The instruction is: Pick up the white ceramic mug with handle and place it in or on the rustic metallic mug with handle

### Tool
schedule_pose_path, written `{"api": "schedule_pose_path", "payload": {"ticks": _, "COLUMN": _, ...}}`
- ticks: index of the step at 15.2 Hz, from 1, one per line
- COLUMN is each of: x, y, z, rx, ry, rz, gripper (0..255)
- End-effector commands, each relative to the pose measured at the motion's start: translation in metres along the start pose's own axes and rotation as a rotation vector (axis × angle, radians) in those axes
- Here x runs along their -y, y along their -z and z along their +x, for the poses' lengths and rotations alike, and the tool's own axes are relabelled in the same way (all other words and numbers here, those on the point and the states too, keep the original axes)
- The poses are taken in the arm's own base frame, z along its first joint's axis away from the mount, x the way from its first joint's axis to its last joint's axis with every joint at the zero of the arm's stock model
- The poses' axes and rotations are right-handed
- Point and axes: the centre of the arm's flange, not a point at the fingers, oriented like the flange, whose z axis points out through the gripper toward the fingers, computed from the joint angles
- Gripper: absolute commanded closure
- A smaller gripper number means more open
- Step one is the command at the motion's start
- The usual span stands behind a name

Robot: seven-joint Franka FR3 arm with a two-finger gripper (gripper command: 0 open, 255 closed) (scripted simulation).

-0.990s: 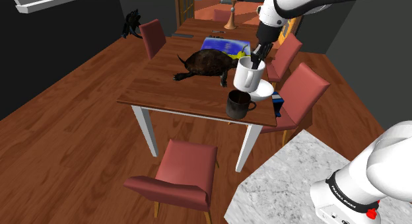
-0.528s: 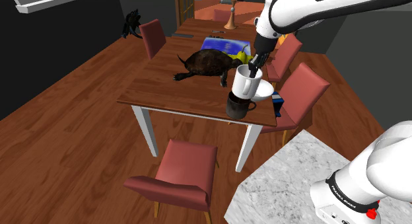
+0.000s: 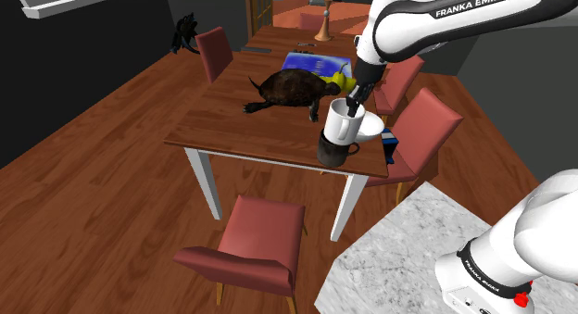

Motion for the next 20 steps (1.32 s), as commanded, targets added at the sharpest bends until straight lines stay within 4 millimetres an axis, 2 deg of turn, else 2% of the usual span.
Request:
{"api": "schedule_pose_path", "payload": {"ticks": 1, "x": 0.0, "y": -0.002, "z": -0.001, "rx": 0.005, "ry": 0.0, "rz": 0.001, "gripper": 255}}
{"api": "schedule_pose_path", "payload": {"ticks": 4, "x": 0.0, "y": -0.002, "z": -0.001, "rx": 0.005, "ry": 0.0, "rz": 0.001, "gripper": 255}}
{"api": "schedule_pose_path", "payload": {"ticks": 5, "x": 0.0, "y": -0.002, "z": 0.0, "rx": 0.004, "ry": 0.0, "rz": 0.001, "gripper": 0}}
{"api": "schedule_pose_path", "payload": {"ticks": 10, "x": 0.0, "y": -0.002, "z": -0.001, "rx": 0.005, "ry": 0.0, "rz": 0.001, "gripper": 0}}
{"api": "schedule_pose_path", "payload": {"ticks": 14, "x": 0.0, "y": 0.048, "z": 0.0, "rx": 0.005, "ry": 0.0, "rz": 0.001, "gripper": 0}}
{"api": "schedule_pose_path", "payload": {"ticks": 20, "x": 0.0, "y": 0.048, "z": 0.0, "rx": 0.005, "ry": 0.0, "rz": 0.001, "gripper": 0}}
